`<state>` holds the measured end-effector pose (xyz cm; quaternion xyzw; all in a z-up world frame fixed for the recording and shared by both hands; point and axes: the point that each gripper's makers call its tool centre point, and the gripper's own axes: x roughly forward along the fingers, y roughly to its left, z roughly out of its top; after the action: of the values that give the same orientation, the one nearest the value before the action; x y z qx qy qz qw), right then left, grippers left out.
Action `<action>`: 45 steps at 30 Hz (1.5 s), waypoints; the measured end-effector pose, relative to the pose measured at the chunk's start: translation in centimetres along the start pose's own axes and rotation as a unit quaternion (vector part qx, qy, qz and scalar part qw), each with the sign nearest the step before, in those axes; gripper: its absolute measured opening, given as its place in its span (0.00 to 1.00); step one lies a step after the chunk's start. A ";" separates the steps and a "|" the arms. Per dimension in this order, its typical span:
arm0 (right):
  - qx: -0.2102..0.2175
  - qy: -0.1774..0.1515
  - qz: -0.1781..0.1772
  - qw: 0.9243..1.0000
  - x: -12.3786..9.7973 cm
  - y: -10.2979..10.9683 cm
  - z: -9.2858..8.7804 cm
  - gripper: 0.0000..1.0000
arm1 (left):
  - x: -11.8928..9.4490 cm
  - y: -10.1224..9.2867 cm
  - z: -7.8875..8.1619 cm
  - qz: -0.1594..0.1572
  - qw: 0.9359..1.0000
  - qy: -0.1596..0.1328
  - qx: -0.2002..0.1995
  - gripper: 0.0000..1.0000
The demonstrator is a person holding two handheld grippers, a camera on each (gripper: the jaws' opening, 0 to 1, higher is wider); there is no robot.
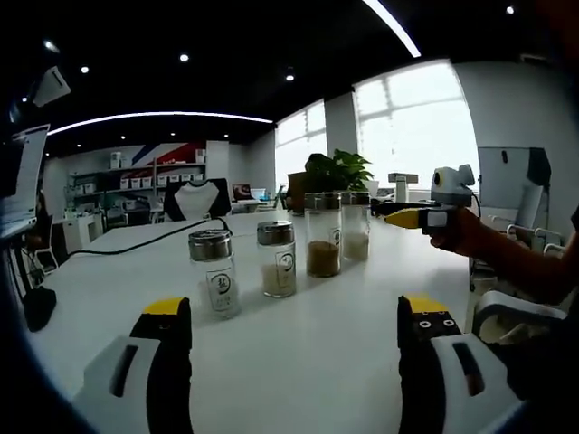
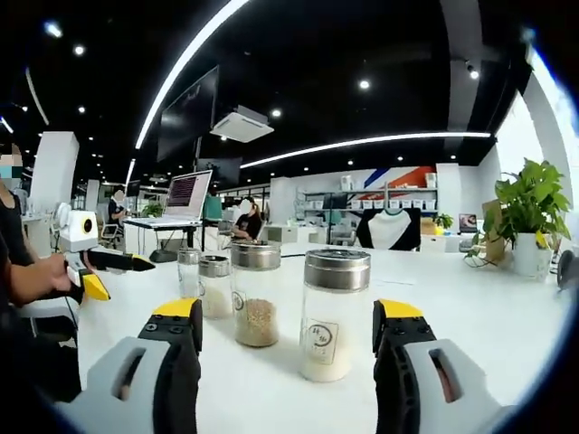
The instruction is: Rotate the seasoning bottle until the label or dispensing opening points toward the visible target arrow and the bottle remains upright within the marked orientation range
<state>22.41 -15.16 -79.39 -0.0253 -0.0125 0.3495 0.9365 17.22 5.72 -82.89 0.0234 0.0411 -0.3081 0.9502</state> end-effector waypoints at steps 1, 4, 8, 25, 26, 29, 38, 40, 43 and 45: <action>-0.001 0.001 0.000 1.000 -0.2 0.3 0.0 0.82 | -0.1 0.0 0.2 0.002 1.000 -0.003 -0.001 1.00; -0.002 0.013 0.003 1.000 -1.0 1.6 -0.2 0.86 | -0.2 0.0 0.4 0.007 1.000 -0.008 -0.004 1.00; -0.025 0.030 -0.003 0.999 -1.7 2.9 -0.6 0.89 | 0.0 -0.4 0.4 0.011 1.000 -0.007 -0.006 1.00; -0.002 0.037 -0.015 0.999 -3.3 3.2 -1.9 0.98 | -0.8 -0.9 0.8 0.029 1.000 -0.009 0.001 1.00; 0.004 0.037 -0.015 0.999 -3.5 3.4 -1.9 0.99 | -1.0 -1.0 0.7 0.029 1.000 -0.009 0.000 1.00; 0.001 0.039 -0.015 0.999 -4.0 4.0 -1.9 0.99 | -1.9 -1.0 0.4 0.034 0.999 -0.007 -0.001 1.00; 0.000 0.039 -0.014 0.999 -5.5 5.8 -1.4 0.99 | -3.4 -2.2 0.9 0.036 0.999 -0.010 -0.002 1.00; -0.007 0.040 -0.014 0.999 -5.9 6.0 -1.3 0.99 | -3.9 -2.5 0.8 0.038 0.999 -0.010 0.000 1.00; -0.007 0.039 -0.016 0.999 -6.6 5.9 -1.3 0.99 | -4.4 -2.6 1.1 0.039 0.999 -0.015 0.000 1.00; -0.008 0.037 -0.023 0.999 -6.9 5.7 -1.3 0.99 | -4.5 -2.7 1.2 0.040 0.999 -0.018 0.000 1.00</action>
<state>13.53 -15.45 -81.00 -0.0451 0.0186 0.3267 0.9439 12.08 6.14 -81.28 0.0197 0.0226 -0.2705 0.9622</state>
